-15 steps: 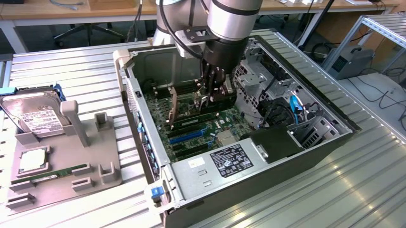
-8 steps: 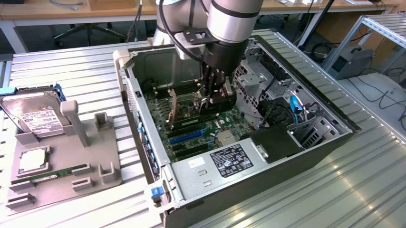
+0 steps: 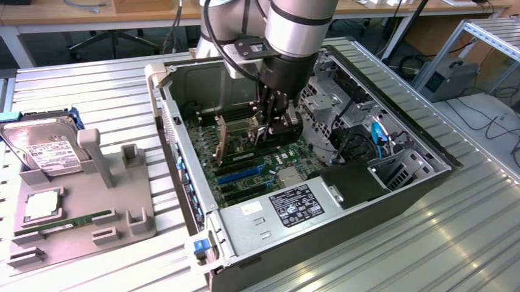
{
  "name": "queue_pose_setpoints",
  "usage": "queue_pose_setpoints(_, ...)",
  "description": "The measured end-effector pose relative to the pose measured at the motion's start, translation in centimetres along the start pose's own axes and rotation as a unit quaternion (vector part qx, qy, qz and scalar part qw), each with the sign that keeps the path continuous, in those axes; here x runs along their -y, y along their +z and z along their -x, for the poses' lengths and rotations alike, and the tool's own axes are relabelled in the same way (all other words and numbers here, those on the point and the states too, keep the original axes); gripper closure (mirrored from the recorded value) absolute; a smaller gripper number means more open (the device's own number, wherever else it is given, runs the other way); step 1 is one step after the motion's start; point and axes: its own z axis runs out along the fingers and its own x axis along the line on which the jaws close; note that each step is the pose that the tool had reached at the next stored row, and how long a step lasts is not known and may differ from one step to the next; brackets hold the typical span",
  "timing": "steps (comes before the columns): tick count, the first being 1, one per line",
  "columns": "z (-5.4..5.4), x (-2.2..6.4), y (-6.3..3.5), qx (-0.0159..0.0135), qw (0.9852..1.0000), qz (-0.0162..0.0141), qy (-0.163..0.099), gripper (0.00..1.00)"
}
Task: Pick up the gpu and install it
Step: 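Insert the gpu into the slot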
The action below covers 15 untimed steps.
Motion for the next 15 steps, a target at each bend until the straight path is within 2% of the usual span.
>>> queue_pose_setpoints(15,-0.33,-0.15,0.17,0.0000,1.0000,0.0000,0.000,0.73)
